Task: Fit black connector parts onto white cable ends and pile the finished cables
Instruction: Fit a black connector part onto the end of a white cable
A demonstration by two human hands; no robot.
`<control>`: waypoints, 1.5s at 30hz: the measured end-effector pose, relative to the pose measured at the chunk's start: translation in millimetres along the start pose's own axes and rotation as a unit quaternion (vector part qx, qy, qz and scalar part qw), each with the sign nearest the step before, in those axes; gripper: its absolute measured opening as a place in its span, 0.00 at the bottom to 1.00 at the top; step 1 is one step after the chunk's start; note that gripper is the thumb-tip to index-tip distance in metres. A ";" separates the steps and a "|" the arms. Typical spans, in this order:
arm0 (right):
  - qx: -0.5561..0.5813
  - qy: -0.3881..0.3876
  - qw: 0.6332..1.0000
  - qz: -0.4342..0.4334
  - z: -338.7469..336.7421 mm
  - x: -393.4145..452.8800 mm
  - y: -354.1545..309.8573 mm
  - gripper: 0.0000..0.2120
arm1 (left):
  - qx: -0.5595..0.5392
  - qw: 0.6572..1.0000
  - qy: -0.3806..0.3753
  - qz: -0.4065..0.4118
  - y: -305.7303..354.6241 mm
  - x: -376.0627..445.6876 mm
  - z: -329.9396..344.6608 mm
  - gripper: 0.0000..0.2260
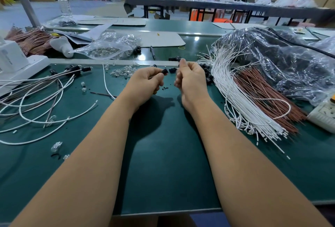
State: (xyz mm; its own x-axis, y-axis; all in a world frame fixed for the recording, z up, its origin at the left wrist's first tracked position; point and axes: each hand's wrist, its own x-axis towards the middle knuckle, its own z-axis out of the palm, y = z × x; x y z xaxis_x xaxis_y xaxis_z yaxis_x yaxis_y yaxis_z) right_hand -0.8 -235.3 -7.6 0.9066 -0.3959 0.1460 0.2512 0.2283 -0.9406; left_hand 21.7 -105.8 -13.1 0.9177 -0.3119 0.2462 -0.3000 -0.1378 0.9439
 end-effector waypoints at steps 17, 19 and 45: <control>-0.083 -0.127 0.988 -0.041 -4.5 -5.8 -0.4 0.03 | 0.117 0.989 0.067 0.059 3.8 -3.2 -9.1 0.06; -0.078 -0.136 0.987 -0.039 -3.8 -7.0 -0.2 0.03 | 0.102 0.991 0.071 0.050 5.1 -3.2 -8.7 0.05; -0.099 -0.131 0.986 -0.043 -0.4 -9.5 -1.2 0.04 | 0.086 0.993 0.067 0.044 5.6 -5.5 -10.5 0.04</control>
State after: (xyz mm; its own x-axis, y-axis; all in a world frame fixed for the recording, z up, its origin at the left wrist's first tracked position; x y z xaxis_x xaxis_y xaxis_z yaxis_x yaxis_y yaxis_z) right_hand -9.9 -232.1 -8.0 0.9479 -0.1573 0.2770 0.2829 0.0159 -0.9590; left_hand 17.7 -95.0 -6.8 0.9092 -0.2034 0.3633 -0.4094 -0.2770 0.8693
